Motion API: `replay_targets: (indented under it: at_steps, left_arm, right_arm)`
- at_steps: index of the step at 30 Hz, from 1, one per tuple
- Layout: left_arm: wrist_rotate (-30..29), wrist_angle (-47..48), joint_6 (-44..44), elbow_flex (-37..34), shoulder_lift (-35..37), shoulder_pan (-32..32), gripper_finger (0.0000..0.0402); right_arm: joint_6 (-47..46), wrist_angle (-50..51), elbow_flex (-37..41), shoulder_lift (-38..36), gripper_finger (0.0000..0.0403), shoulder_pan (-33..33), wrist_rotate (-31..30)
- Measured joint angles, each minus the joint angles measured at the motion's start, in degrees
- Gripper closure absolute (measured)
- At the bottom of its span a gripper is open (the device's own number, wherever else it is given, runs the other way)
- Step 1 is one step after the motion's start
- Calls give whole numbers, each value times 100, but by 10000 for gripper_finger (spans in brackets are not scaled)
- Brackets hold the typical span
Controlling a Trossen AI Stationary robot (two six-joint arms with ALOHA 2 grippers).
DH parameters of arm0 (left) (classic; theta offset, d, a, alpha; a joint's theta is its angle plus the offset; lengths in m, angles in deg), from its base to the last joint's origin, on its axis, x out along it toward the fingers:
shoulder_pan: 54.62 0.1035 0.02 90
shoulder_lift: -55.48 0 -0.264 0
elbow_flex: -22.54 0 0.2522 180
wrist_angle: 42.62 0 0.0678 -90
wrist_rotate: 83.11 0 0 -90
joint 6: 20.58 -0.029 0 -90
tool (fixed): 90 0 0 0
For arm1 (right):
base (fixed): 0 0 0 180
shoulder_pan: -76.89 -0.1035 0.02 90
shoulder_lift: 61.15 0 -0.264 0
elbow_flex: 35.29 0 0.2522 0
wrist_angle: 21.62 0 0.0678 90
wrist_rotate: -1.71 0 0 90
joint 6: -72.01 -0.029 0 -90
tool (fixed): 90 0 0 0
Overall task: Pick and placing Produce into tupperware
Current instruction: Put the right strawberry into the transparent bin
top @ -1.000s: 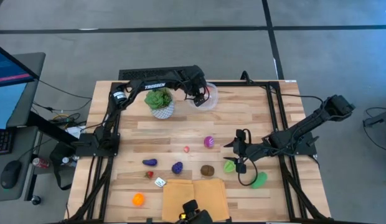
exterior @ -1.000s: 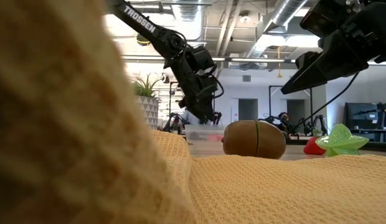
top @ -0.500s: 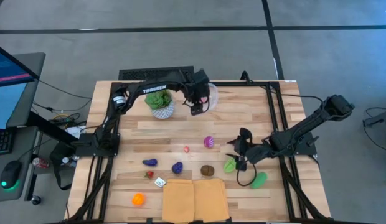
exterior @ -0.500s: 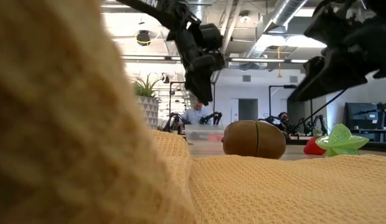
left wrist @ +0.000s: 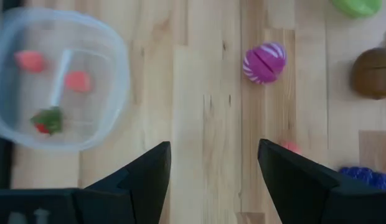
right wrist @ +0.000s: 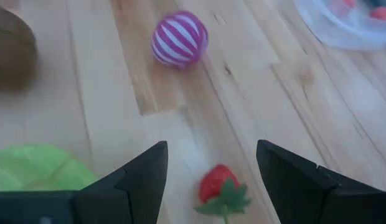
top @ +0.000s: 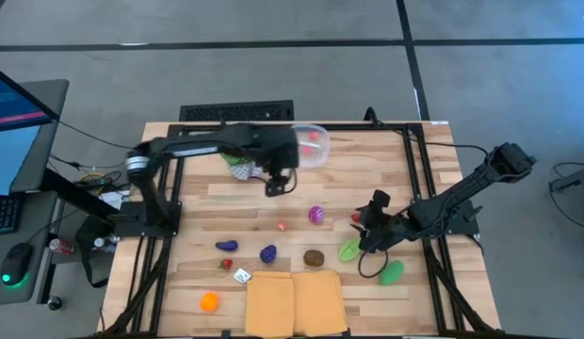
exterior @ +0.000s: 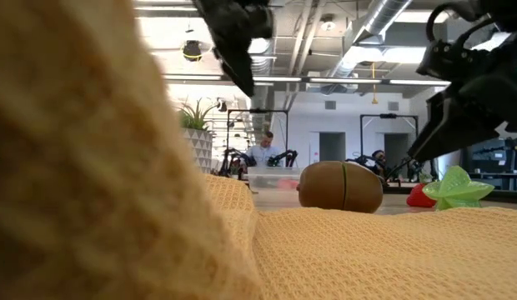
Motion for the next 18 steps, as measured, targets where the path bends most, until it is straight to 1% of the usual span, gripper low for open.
replay_targets:
  at_steps: [5,8,11,15,18]
  left_arm:
    - [-371,-1275,349,-1943,1758,-182,168]
    - [-595,-2065,579,-3037,2887,-253,168]
    - [-667,-2826,738,-3991,3951,-350,168]
    - [-657,-3564,825,-4983,5190,-573,168]
    - [-791,-3738,832,-5467,5935,-779,168]
  right_arm:
    - [-523,502,0,1,133,0,11]
    - [-768,589,0,0,133,0,13]
    - [-952,576,-2,-1,133,0,14]
    - [-1247,462,108,-1,133,0,37]
    - [-1520,250,312,-1,133,0,54]
